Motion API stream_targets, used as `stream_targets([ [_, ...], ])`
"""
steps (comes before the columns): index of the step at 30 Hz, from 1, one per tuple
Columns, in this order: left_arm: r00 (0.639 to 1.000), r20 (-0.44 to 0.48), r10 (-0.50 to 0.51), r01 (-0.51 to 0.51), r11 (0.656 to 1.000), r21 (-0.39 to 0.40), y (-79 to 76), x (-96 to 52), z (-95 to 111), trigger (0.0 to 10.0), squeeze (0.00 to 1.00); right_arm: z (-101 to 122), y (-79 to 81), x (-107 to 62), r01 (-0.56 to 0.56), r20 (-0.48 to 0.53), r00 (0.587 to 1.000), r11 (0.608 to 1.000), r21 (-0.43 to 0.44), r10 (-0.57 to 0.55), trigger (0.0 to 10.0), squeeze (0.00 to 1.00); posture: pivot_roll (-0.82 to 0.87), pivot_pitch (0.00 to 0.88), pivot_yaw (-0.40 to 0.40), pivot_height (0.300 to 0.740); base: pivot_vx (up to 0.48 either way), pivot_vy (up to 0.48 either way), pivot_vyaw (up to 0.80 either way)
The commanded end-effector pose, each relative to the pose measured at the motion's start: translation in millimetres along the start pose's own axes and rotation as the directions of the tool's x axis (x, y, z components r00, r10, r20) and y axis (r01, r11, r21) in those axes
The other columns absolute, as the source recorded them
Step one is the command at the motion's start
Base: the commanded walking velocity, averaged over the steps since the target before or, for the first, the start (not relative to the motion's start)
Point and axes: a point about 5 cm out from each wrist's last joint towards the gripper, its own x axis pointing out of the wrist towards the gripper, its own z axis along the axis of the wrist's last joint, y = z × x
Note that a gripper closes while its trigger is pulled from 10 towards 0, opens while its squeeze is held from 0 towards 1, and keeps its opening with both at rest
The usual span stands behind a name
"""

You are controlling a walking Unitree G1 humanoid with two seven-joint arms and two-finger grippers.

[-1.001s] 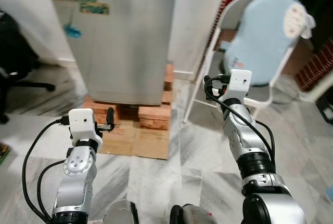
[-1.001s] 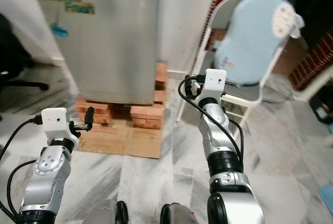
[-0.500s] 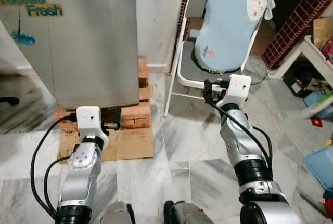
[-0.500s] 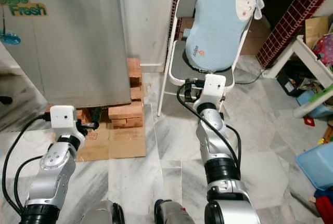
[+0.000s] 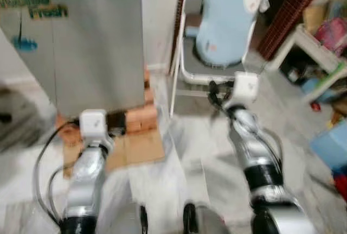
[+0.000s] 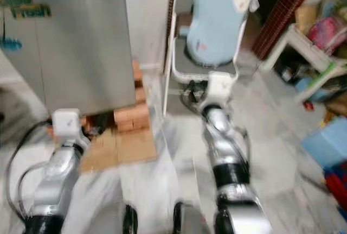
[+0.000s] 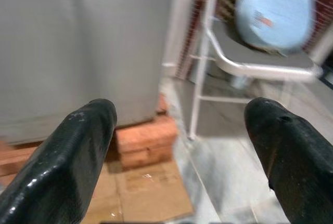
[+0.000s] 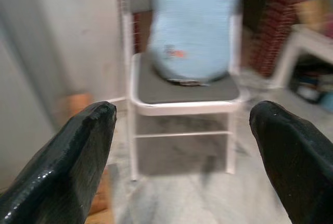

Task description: Restocking fridge

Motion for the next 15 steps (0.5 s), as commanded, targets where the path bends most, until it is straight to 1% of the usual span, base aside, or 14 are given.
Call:
stream_targets([
  [1, 1.0, -0.002, 0.008, -0.008, 1.0, 0.005, 6.4, 0.2, 1.2, 10.0, 0.0, 10.1, 12.6, 4.9, -0.034, 0.028, 0.999, 0.999, 0.013, 0.034, 10.0, 0.0, 0.03, 0.111, -0.064, 0.74, -0.349, 0.334, 0.0],
  [4, 1.0, 0.005, 0.003, -0.003, 1.0, 0.01, 5.2, 1.2, 2.6, 10.0, 0.0, 15.0, 14.9, 7.1, -0.042, 0.039, 0.998, 0.999, 0.014, 0.041, 10.0, 0.0, 0.03, 0.106, -0.064, 0.74, -0.349, 0.334, -0.8],
  [11, 1.0, 0.006, 0.007, -0.007, 1.0, 0.008, 5.7, 0.4, 2.4, 10.0, 0.0, 13.9, 9.0, 7.0, -0.029, 0.034, 0.999, 1.0, 0.006, 0.029, 10.0, 0.0, 0.03, 0.113, -0.066, 0.74, -0.333, 0.349, -0.8],
  [13, 1.0, -0.013, 0.006, -0.006, 1.0, -0.003, 6.6, -0.1, 0.1, 10.0, 0.0, 12.8, 7.6, 6.1, -0.025, 0.033, 0.999, 1.0, 0.007, 0.025, 10.0, 0.0, 0.03, 0.114, -0.066, 0.74, -0.274, 0.398, -0.8],
  [15, 1.0, 0.001, -0.007, 0.007, 1.0, 0.003, 6.7, -0.4, 1.2, 10.0, 0.0, 11.9, 7.7, 5.3, -0.024, 0.031, 0.999, 1.0, 0.006, 0.024, 10.0, 0.0, 0.03, 0.114, -0.066, 0.74, -0.126, 0.429, -0.8],
])
